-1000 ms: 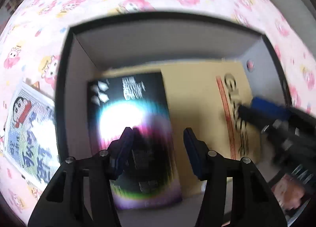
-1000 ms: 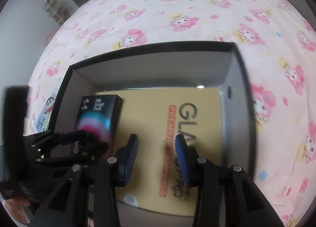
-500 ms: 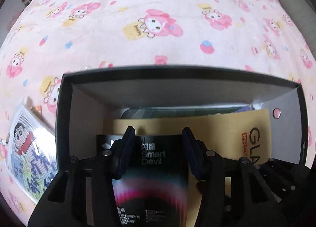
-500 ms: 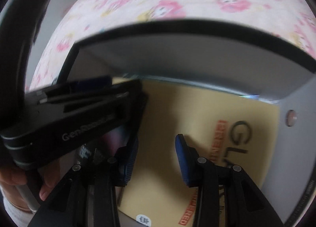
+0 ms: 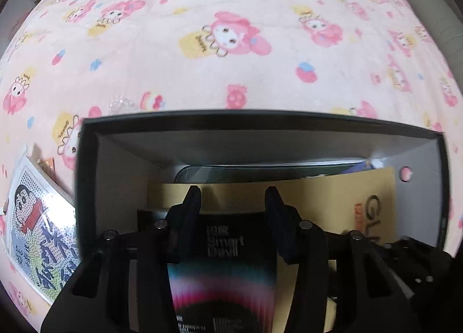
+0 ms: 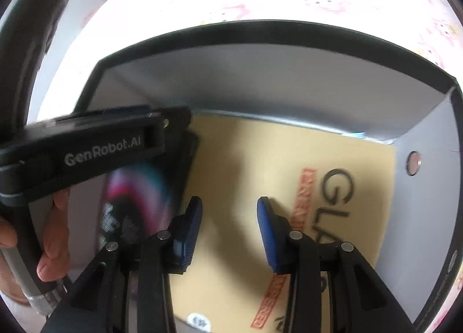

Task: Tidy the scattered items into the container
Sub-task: 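Open both grippers and release the black box inside the container, then lift both grippers out and move them toward the Shin-chan bead-kit bag, then grasp the clear Shin-chan bead-kit bag with both grippers, then lift the held bag with both grippers and carry it to the open box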

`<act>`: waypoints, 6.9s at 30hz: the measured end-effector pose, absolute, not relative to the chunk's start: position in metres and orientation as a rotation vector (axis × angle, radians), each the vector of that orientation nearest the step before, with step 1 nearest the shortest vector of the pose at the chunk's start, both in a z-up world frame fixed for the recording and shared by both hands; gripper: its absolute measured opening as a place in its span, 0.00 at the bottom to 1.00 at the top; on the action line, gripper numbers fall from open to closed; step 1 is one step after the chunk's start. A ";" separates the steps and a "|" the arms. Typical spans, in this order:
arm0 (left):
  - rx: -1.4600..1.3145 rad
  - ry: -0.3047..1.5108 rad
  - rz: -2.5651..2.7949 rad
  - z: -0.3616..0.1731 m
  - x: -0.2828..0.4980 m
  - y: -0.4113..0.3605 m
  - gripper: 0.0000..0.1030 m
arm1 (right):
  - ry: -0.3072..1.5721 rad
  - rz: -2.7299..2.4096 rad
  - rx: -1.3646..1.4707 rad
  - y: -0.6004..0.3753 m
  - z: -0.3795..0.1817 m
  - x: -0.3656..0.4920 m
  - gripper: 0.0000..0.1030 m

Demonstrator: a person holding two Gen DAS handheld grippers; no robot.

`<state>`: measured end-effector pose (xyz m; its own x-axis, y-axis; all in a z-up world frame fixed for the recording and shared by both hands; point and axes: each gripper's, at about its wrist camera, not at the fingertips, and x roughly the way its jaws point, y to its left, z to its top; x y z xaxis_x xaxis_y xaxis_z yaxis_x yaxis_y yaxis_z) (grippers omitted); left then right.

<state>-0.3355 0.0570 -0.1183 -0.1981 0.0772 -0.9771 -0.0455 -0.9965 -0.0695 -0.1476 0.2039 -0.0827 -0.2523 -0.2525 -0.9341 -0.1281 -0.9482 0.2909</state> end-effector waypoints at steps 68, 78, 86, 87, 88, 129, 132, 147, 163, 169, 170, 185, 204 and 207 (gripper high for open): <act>-1.474 -0.022 2.565 -0.026 -0.112 0.018 0.64 | -0.291 -2.993 1.498 0.134 0.041 -0.013 0.51; -1.523 -0.118 2.562 -0.030 -0.075 -0.035 0.60 | -0.145 -2.962 1.494 0.071 0.040 0.000 0.50; -1.554 -0.187 2.592 -0.028 -0.057 -0.087 0.59 | -0.104 -2.888 1.492 0.024 0.038 -0.010 0.50; -1.557 -0.195 2.598 -0.028 -0.055 -0.092 0.59 | -0.097 -2.885 1.489 0.018 0.038 -0.011 0.50; -1.560 -0.206 2.606 -0.029 -0.054 -0.100 0.59 | -0.088 -2.879 1.486 0.011 0.037 -0.013 0.50; -1.763 -1.040 2.344 -0.139 -0.160 -0.271 0.43 | -0.236 -2.496 1.742 -0.086 -0.062 -0.133 0.49; -1.717 -1.135 2.308 -0.141 -0.157 -0.279 0.26 | -0.218 -2.483 1.745 -0.088 -0.061 -0.132 0.49; -1.601 -1.223 2.484 -0.124 -0.090 -0.354 0.21 | -0.309 -2.453 1.662 -0.091 -0.048 -0.135 0.51; -1.655 -0.942 2.445 -0.133 -0.095 -0.309 0.40 | -0.361 -2.632 1.699 -0.071 -0.068 -0.172 0.60; -1.657 -0.904 2.479 -0.127 -0.106 -0.312 0.40 | -0.466 -2.433 1.747 -0.073 -0.074 -0.167 0.64; -1.655 -0.905 2.496 -0.126 -0.110 -0.314 0.40 | -0.441 -2.415 1.746 -0.076 -0.073 -0.165 0.64; -1.628 -0.965 2.576 -0.127 -0.122 -0.341 0.43 | -0.360 -2.357 1.685 -0.092 -0.066 -0.176 0.64; -1.582 -0.791 2.587 -0.066 -0.089 -0.300 0.54 | -0.378 -2.325 1.547 -0.104 -0.015 -0.147 0.57; -1.530 -0.760 2.603 -0.043 -0.078 -0.287 0.53 | -0.385 -2.357 1.497 -0.092 0.009 -0.131 0.57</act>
<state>-0.0777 -0.2874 -0.0430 -0.5169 0.2633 -0.8146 0.2163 -0.8805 -0.4218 -0.1308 -0.0924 0.0094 -0.3988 -0.4069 -0.8218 0.1241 -0.9119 0.3913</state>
